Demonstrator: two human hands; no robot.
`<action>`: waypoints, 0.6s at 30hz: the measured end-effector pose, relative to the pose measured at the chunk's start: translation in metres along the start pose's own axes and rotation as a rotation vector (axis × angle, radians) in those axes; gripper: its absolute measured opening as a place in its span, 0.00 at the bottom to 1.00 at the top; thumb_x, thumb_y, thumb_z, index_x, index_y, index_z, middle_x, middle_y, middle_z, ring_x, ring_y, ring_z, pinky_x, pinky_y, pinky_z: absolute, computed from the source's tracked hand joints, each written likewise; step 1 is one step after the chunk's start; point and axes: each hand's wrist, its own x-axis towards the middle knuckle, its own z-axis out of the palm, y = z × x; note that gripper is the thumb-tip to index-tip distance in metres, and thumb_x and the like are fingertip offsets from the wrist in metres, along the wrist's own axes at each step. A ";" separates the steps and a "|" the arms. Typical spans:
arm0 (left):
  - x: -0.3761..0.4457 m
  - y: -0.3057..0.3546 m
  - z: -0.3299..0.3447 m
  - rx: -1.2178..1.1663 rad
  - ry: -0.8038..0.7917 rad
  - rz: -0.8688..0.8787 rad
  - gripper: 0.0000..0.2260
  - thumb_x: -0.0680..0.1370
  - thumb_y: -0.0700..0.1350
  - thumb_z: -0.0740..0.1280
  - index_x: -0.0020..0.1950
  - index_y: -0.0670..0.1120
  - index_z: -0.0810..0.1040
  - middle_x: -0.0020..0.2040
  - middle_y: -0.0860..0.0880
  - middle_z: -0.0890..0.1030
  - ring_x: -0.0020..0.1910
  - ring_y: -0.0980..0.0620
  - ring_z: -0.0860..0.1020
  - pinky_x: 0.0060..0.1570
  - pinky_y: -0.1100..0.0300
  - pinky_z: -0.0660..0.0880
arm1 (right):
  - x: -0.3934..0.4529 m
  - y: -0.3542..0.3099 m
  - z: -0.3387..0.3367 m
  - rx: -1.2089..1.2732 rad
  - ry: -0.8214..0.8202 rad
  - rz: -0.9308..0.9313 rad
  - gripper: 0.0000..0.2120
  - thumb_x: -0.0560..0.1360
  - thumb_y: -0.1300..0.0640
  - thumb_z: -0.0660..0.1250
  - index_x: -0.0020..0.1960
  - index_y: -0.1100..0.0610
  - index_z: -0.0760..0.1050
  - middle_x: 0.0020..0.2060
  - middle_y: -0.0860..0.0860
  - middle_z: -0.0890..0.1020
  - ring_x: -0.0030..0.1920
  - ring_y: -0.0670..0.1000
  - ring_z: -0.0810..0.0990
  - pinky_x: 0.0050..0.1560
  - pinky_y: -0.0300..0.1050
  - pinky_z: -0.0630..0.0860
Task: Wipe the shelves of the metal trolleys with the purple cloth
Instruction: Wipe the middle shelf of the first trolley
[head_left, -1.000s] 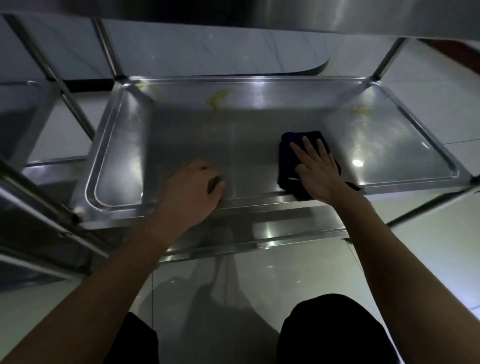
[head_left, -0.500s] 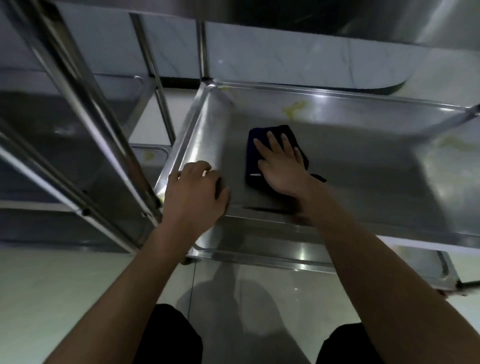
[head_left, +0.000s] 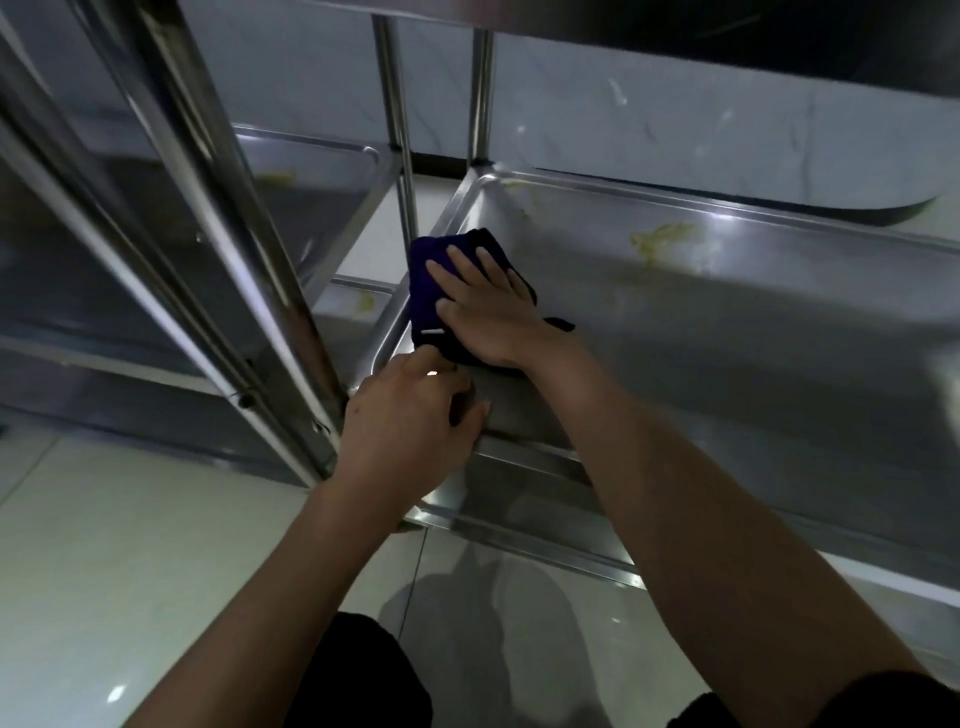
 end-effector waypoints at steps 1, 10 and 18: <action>0.001 0.002 -0.002 -0.003 -0.015 -0.005 0.12 0.75 0.60 0.68 0.49 0.54 0.85 0.51 0.55 0.79 0.48 0.50 0.80 0.40 0.56 0.74 | -0.004 0.005 -0.002 -0.001 0.005 -0.001 0.28 0.82 0.44 0.44 0.81 0.42 0.44 0.81 0.45 0.42 0.80 0.51 0.36 0.77 0.56 0.38; 0.027 0.050 -0.009 0.113 -0.120 0.051 0.19 0.74 0.60 0.65 0.59 0.51 0.79 0.60 0.50 0.76 0.58 0.46 0.75 0.52 0.49 0.74 | -0.079 0.112 -0.026 -0.036 0.073 0.211 0.28 0.83 0.43 0.44 0.81 0.40 0.43 0.81 0.42 0.40 0.80 0.49 0.36 0.76 0.48 0.36; 0.066 0.141 0.036 -0.001 -0.170 0.200 0.16 0.76 0.58 0.64 0.54 0.48 0.80 0.55 0.47 0.78 0.56 0.43 0.76 0.52 0.49 0.72 | -0.180 0.192 -0.060 -0.003 0.255 0.406 0.26 0.85 0.50 0.52 0.82 0.47 0.52 0.82 0.48 0.49 0.81 0.52 0.45 0.79 0.59 0.44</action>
